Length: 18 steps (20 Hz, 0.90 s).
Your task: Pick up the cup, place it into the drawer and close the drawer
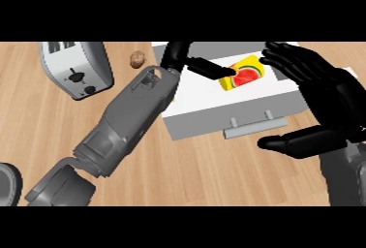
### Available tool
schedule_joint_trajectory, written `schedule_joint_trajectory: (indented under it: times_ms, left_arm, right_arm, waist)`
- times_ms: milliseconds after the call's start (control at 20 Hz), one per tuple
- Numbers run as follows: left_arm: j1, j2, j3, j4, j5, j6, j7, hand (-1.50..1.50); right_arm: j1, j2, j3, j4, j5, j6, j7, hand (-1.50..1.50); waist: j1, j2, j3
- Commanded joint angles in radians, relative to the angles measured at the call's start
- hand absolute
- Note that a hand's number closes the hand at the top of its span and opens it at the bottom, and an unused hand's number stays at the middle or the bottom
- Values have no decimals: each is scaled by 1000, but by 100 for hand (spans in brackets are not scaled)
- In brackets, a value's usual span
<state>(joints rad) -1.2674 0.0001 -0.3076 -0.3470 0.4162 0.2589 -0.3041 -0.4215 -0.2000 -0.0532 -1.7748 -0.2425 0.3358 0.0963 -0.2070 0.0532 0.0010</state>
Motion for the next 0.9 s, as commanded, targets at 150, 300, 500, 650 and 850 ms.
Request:
schedule_joint_trajectory:
  times_ms: [150,300,500,650,850]
  left_arm:
    - [-7,0,48,-81,147,-28,-118,-150]
    - [15,0,47,-70,175,23,-174,-150]
    - [-9,0,51,-47,199,62,-180,-150]
    - [2,0,60,-31,221,46,-197,-150]
    - [18,0,82,-24,235,14,-223,-150]
  right_arm:
    - [20,-33,116,19,-138,218,43,150]
    - [19,-119,188,6,-63,293,105,150]
    - [95,-213,219,-28,41,354,116,-150]
    - [134,-213,250,-39,242,297,64,-150]
    - [159,-208,298,7,453,203,14,-150]
  waist:
    - [17,-9,-1]
    - [39,-17,-2]
    - [83,-32,0]
    - [118,-33,0]
    - [165,-38,0]
